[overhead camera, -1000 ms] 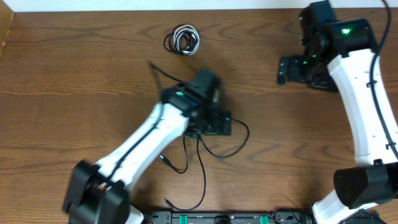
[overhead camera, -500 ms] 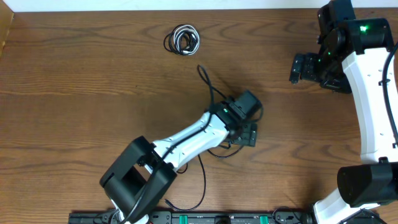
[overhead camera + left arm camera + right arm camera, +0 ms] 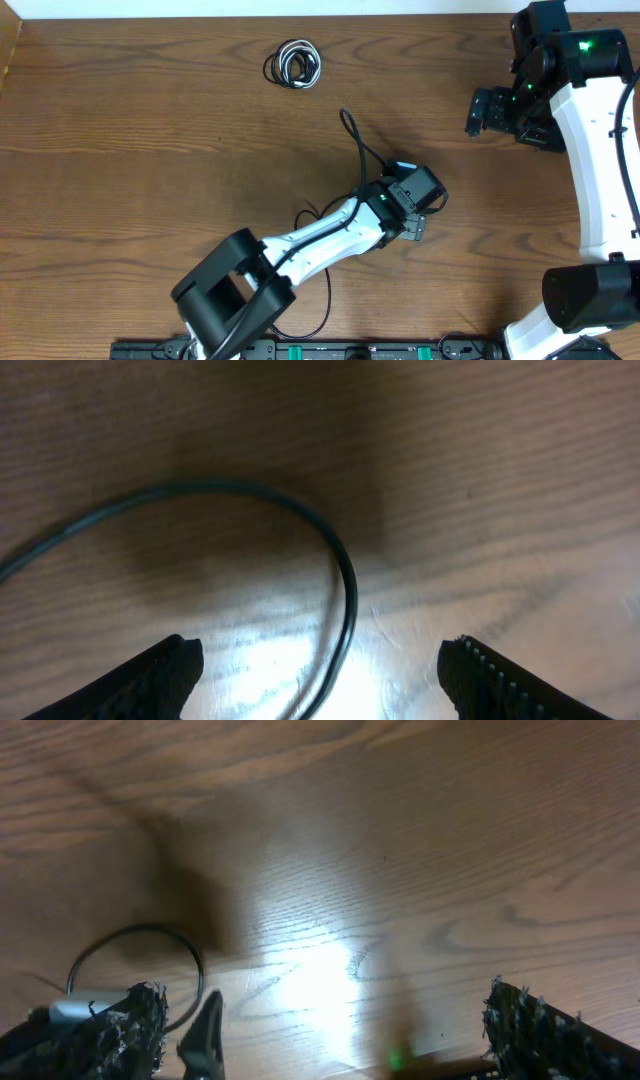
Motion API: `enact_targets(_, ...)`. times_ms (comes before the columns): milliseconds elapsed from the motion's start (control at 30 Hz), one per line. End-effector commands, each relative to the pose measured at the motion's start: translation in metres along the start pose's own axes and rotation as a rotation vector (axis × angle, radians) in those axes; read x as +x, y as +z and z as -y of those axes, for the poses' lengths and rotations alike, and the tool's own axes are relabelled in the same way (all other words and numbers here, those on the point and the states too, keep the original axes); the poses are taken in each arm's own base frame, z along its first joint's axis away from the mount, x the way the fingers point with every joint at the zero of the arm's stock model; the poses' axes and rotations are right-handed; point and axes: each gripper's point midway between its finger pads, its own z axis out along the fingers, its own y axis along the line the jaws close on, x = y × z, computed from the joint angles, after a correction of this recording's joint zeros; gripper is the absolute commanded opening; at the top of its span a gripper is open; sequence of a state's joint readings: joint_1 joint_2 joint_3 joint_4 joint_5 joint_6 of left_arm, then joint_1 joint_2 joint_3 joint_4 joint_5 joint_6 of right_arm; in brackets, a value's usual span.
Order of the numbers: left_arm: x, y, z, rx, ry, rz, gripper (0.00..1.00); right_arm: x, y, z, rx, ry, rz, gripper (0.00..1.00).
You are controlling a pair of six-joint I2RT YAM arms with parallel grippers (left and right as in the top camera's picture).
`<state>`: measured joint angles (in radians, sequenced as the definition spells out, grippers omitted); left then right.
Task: Untangle cables
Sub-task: 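Reach the left gripper to the black cable and grasp it, then pull the black cable with the left gripper toward the upper left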
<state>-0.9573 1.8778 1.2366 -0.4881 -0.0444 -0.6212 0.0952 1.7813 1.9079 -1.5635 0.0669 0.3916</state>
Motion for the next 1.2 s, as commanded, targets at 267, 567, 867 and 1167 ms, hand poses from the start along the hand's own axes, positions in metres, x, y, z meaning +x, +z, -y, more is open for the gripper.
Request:
enact_targets(267, 0.004, 0.028, -0.005, -0.039, -0.048, -0.015, 0.57, 0.004, 0.003, -0.005, -0.028, 0.013, -0.027, 0.99)
enact_targets(567, 0.006, 0.03, -0.006, -0.045, -0.047, -0.024, 0.26, 0.004, 0.003, -0.005, -0.029, 0.013, -0.027, 0.99)
enact_targets(867, 0.011, 0.034, -0.004, -0.032, -0.047, -0.052, 0.27, 0.005, 0.003, -0.007, -0.039, 0.014, -0.032, 0.99)
enact_targets(1167, 0.003, 0.014, 0.0, -0.013, -0.024, -0.031, 0.07, 0.005, 0.003, -0.007, -0.042, 0.014, -0.032, 0.99)
